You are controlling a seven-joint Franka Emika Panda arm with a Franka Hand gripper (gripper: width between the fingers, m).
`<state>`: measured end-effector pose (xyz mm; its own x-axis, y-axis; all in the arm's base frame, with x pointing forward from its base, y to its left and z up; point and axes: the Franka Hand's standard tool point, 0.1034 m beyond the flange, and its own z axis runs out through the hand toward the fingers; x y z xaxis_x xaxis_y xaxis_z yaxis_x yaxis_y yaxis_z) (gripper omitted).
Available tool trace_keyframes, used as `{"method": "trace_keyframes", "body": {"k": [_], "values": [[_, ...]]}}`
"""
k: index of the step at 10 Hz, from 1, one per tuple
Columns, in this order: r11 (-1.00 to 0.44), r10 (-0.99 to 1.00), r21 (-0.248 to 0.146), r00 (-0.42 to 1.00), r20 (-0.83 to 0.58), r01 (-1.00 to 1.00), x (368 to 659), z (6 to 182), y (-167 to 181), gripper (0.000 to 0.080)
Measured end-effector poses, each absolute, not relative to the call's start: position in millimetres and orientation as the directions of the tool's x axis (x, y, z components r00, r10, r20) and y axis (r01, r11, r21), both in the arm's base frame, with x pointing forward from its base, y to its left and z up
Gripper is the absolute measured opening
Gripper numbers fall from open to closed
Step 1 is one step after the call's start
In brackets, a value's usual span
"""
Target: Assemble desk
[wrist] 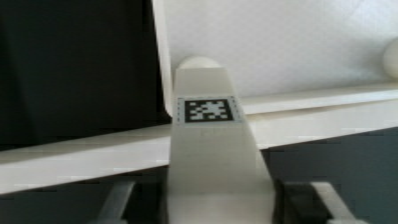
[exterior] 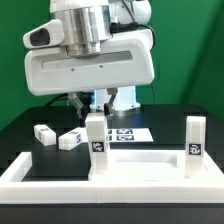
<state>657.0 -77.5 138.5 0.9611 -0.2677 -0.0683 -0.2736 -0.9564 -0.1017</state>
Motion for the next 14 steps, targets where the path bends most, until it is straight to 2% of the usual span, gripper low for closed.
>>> {"method": "trace_keyframes", "body": {"k": [3, 4, 5, 6, 7, 9, 11, 12, 13, 14], "values": [[-0.788, -0.607, -0.078, 0.792, -0.074, -0.611, 660.8, 137.8, -78.0, 0.0282], [-0.636, -0.764, -0.066, 0.64, -0.081, -0.769, 662.7, 137.8, -71.7, 0.0282], [-0.485, -0.868, -0.08, 0.49, -0.082, -0.871, 669.3, 138.9, -62.3, 0.0282], [-0.354, -0.926, -0.139, 0.367, -0.084, -0.925, 679.1, 138.2, -53.7, 0.0277], [-0.275, -0.952, -0.182, 0.294, -0.086, -0.944, 683.9, 136.7, -49.5, 0.0272], [-0.161, -0.978, -0.179, 0.182, -0.105, -0.971, 681.5, 134.7, -52.0, 0.0263], [-0.146, -0.98, -0.176, 0.167, -0.108, -0.973, 680.0, 135.2, -51.9, 0.026], [-0.148, -0.98, -0.175, 0.168, -0.108, -0.973, 679.7, 134.5, -52.0, 0.0343], [-0.158, -0.978, -0.175, 0.178, -0.107, -0.972, 679.4, 134.4, -51.9, 0.0495], [-0.284, -0.95, -0.145, 0.299, -0.093, -0.948, 674.2, 135.0, -51.7, 0.06]]}}
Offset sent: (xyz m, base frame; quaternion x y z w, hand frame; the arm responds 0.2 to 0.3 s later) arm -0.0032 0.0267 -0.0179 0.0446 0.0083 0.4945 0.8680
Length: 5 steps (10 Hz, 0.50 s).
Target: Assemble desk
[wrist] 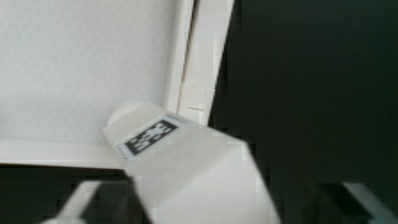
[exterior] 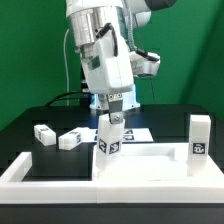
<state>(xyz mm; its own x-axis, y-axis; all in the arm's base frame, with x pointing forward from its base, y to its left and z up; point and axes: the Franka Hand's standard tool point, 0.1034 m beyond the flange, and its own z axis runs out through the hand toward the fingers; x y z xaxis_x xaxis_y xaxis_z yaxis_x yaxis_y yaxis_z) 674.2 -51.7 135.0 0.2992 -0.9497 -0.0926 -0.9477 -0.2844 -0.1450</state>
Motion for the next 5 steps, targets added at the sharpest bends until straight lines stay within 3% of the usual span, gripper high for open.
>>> {"method": "trace_keyframes", "body": {"k": [1, 4, 5], "values": [[-0.361, -0.924, -0.128, 0.372, -0.082, -0.924, 672.8, 136.4, -49.6, 0.06], [-0.368, -0.921, -0.133, 0.38, -0.082, -0.92, 672.9, 134.5, -47.6, 0.0647], [-0.443, -0.889, -0.124, 0.452, -0.067, -0.888, 671.3, 133.7, -47.4, 0.0647]]}}
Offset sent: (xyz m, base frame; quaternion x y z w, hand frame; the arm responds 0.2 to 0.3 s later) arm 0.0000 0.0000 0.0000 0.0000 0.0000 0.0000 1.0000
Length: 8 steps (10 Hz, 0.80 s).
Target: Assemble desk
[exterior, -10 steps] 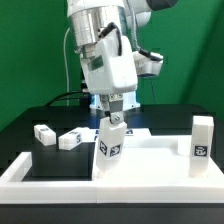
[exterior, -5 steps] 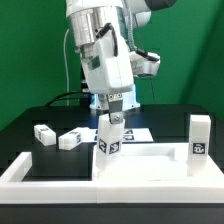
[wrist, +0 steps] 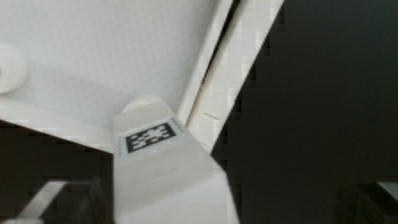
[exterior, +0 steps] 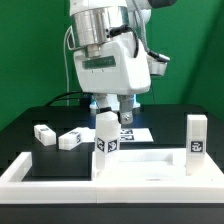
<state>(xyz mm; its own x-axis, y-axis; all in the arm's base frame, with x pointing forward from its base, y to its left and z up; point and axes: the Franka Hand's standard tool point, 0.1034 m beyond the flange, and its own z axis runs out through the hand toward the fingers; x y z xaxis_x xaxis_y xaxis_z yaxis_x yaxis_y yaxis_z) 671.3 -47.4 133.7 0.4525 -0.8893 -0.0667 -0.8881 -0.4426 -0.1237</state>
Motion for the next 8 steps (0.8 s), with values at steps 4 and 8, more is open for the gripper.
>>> {"method": "trace_keyframes", "body": {"k": [4, 8], "values": [[-0.924, -0.378, -0.073, 0.925, 0.024, -0.376, 660.7, 123.7, -58.8, 0.0648], [-0.996, -0.07, -0.054, 0.997, 0.044, -0.067, 660.6, 123.7, -60.0, 0.0648]]}}
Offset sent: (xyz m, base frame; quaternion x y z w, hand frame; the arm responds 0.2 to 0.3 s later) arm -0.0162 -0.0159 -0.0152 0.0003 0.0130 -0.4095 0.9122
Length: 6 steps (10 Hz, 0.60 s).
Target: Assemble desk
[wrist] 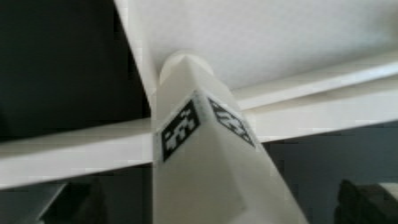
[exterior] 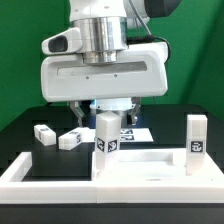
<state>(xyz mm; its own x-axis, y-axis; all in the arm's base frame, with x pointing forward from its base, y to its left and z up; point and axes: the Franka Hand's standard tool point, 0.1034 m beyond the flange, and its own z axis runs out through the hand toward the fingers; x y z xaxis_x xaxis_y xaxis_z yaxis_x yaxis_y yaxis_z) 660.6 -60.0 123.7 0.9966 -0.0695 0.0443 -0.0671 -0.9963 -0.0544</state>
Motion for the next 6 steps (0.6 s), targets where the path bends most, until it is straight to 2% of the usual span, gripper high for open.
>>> {"method": "trace_keyframes", "body": {"k": [1, 2, 4, 5, 6], "values": [[-0.988, 0.148, -0.024, 0.987, 0.061, 0.15, 662.8, 125.3, -61.2, 0.0648], [-0.964, 0.263, -0.016, 0.963, 0.063, 0.265, 662.3, 124.7, -64.2, 0.0648], [-0.971, 0.236, -0.02, 0.97, 0.062, 0.238, 662.1, 123.9, -63.5, 0.0648], [-0.974, 0.225, -0.021, 0.972, 0.062, 0.226, 662.0, 123.8, -63.7, 0.0538], [-0.981, 0.191, -0.023, 0.98, 0.061, 0.193, 662.0, 123.6, -63.6, 0.039]]}}
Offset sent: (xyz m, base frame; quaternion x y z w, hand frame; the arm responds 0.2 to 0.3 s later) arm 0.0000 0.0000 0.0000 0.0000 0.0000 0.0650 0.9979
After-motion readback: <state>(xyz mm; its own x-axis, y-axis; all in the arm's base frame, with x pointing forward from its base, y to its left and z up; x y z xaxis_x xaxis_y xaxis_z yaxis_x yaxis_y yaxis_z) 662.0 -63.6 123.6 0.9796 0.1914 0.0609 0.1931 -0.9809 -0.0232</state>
